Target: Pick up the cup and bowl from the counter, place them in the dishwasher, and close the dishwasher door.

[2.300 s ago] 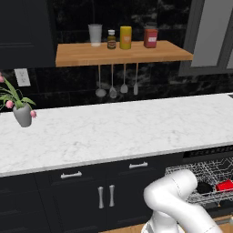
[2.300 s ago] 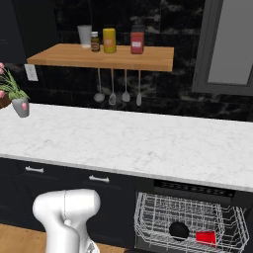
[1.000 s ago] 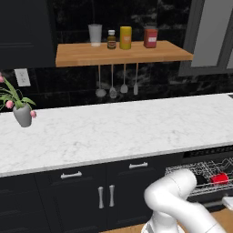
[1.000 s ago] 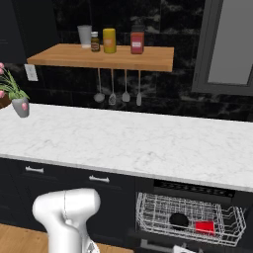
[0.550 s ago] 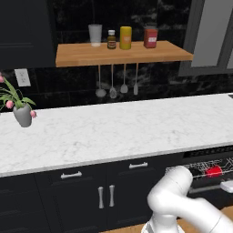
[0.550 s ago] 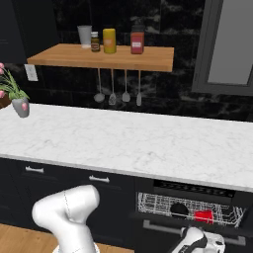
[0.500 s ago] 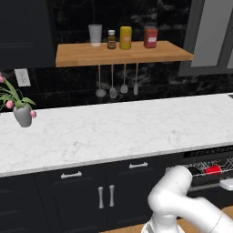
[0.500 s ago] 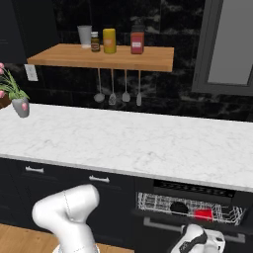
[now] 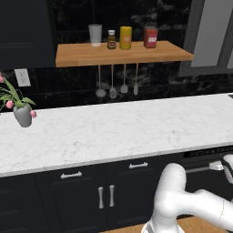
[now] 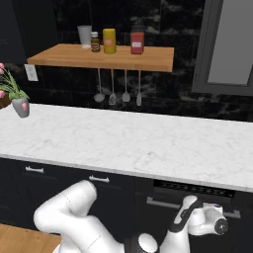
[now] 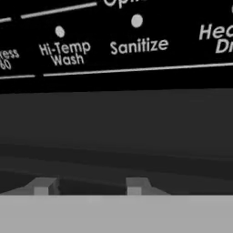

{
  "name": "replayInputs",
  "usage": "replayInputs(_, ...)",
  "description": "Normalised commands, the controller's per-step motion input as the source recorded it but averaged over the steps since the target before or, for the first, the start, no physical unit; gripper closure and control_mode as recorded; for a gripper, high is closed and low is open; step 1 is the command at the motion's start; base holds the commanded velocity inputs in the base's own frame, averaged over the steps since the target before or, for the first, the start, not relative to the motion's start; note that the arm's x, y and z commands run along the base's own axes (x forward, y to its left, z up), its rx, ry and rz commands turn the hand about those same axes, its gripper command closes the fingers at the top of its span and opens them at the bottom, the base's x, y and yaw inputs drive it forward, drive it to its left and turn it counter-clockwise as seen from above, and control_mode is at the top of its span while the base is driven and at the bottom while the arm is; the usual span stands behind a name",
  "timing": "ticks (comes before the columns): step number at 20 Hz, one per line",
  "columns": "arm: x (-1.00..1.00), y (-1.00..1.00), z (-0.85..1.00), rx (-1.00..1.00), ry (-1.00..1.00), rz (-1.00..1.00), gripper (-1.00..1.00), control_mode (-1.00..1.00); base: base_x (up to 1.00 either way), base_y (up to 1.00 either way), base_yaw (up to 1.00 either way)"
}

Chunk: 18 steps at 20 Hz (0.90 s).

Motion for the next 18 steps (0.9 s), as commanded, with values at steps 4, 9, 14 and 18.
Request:
replayInputs(4, 1.00, 0.00, -0.29, 0.00, 0.01, 0.12, -1.00, -1.00, 0.00, 0.00, 0.00)
replayInputs(9, 0.75, 0.08, -0.19, 0.00, 0.00, 0.07, -1.00, -1.00, 0.00, 0.00, 0.00)
replayInputs(14, 0.32, 0.28, -0.13, -0.02, -0.05, 0.00, -1.00, -1.00, 0.00, 0.00, 0.00)
replayInputs(18, 0.22, 0.27, -0.29, -0.02, -0.04, 0.00, -1.00, -1.00, 0.00, 0.00, 0.00)
